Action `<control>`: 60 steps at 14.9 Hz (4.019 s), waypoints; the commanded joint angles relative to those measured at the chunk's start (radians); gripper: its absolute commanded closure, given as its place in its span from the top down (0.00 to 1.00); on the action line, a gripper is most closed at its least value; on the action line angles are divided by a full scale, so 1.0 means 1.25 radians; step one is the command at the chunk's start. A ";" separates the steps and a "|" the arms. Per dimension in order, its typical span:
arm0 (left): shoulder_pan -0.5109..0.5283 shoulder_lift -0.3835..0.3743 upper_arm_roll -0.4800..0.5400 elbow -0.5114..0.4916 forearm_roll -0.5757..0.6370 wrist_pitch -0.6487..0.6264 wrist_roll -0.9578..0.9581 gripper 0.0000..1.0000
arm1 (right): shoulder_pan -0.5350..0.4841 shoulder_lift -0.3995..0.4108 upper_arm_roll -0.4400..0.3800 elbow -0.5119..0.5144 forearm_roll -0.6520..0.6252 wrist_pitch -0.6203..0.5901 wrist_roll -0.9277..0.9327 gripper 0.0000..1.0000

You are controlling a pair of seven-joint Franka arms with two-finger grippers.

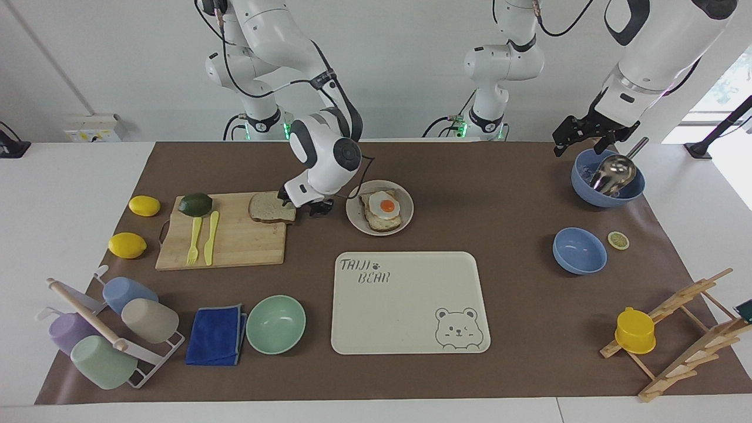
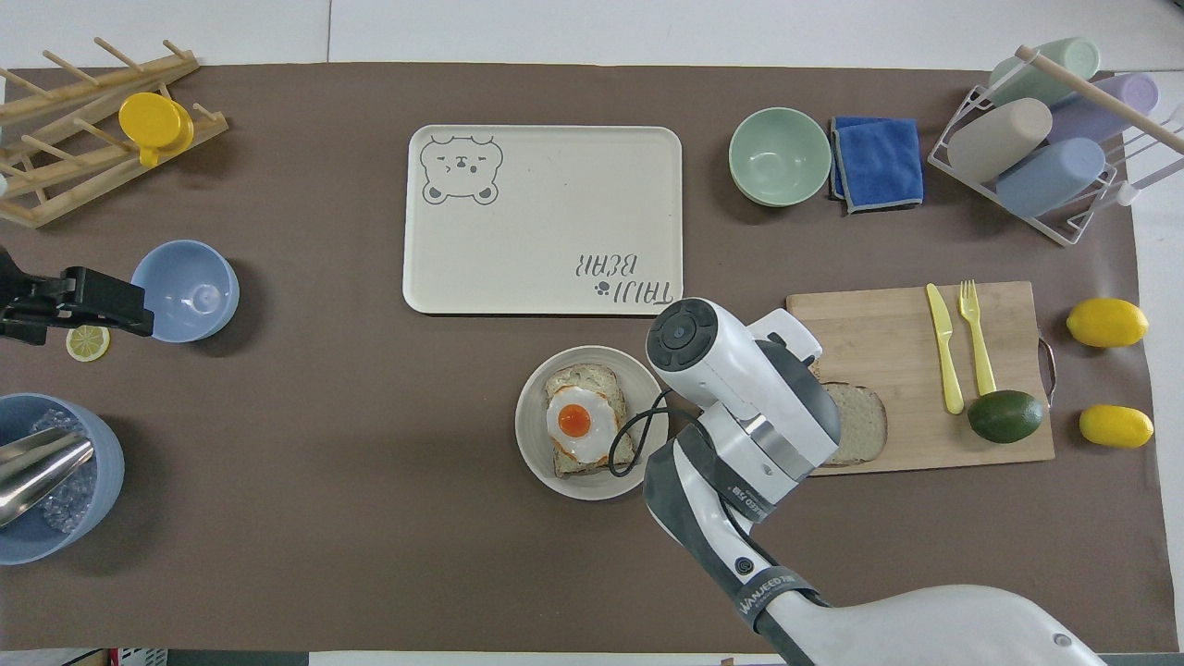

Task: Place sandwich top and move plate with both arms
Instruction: 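Grasp the bread slice with the right gripper and lift it, then carry the bread slice with the right gripper over the egg toast, then release the bread onto the toast while the left gripper reaches forward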

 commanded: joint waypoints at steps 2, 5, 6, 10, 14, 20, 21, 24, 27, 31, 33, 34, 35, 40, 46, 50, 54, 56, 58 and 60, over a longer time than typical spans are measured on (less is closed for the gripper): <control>0.001 -0.014 0.003 -0.012 -0.007 0.006 0.001 1.00 | -0.003 -0.029 0.004 -0.041 -0.023 -0.001 -0.007 0.77; 0.001 -0.015 0.003 -0.012 -0.007 0.007 0.004 1.00 | -0.005 -0.035 0.004 -0.058 -0.023 -0.002 -0.012 0.72; 0.001 -0.015 0.003 -0.015 -0.007 0.006 0.006 1.00 | -0.005 -0.037 0.004 -0.064 -0.023 -0.001 -0.012 0.72; 0.001 -0.016 0.003 -0.020 -0.007 0.008 0.009 1.00 | 0.003 -0.045 0.004 -0.080 -0.023 -0.006 -0.003 0.59; 0.001 -0.016 0.003 -0.020 -0.007 0.008 0.010 1.00 | 0.036 -0.048 0.005 -0.071 -0.021 -0.036 -0.009 0.00; 0.001 -0.017 0.002 -0.024 -0.007 0.018 0.010 1.00 | 0.065 -0.034 0.044 0.232 0.056 -0.235 -0.079 0.00; 0.001 -0.021 0.002 -0.027 -0.007 0.018 0.010 1.00 | 0.068 -0.025 0.047 0.292 0.073 -0.264 -0.088 0.00; 0.001 -0.031 0.002 -0.047 -0.008 0.032 0.009 1.00 | 0.069 0.018 0.117 0.401 0.099 -0.256 -0.077 0.00; 0.001 -0.031 0.002 -0.048 -0.007 0.035 0.010 1.00 | 0.073 0.023 0.156 0.402 0.100 -0.164 -0.058 0.00; 0.001 -0.033 0.003 -0.058 -0.008 0.046 0.009 1.00 | 0.084 0.036 0.166 0.381 0.101 -0.120 -0.047 0.00; 0.001 -0.039 0.004 -0.069 -0.008 0.055 0.009 1.00 | 0.107 0.061 0.166 0.381 0.096 -0.120 -0.044 0.00; 0.002 -0.042 0.004 -0.071 -0.008 0.055 0.009 1.00 | 0.128 0.086 0.164 0.385 0.087 -0.119 -0.028 0.00; 0.002 -0.042 0.004 -0.075 -0.008 0.055 0.009 1.00 | 0.130 0.099 0.164 0.385 0.077 -0.116 -0.023 0.00; 0.002 -0.053 0.006 -0.106 -0.008 0.098 0.009 1.00 | 0.140 0.119 0.166 0.380 0.055 -0.084 -0.025 0.00; 0.002 -0.061 0.006 -0.129 -0.009 0.125 0.008 1.00 | 0.123 0.122 0.169 0.324 0.074 0.049 -0.023 0.63; -0.012 -0.064 0.002 -0.170 -0.012 0.157 0.006 1.00 | 0.117 0.123 0.168 0.340 0.179 0.084 -0.009 0.71; -0.064 -0.059 -0.002 -0.229 -0.063 0.230 -0.017 1.00 | 0.003 0.044 0.166 0.348 0.181 0.059 -0.031 1.00; -0.101 -0.065 -0.002 -0.270 -0.079 0.277 -0.060 1.00 | -0.062 -0.007 0.163 0.348 0.182 0.007 -0.061 1.00; -0.142 -0.059 -0.002 -0.289 -0.078 0.304 -0.079 1.00 | -0.144 -0.043 0.164 0.349 0.182 -0.039 -0.088 1.00; -0.177 -0.055 -0.002 -0.318 -0.082 0.333 -0.117 1.00 | -0.210 -0.086 0.162 0.349 0.183 -0.093 -0.110 1.00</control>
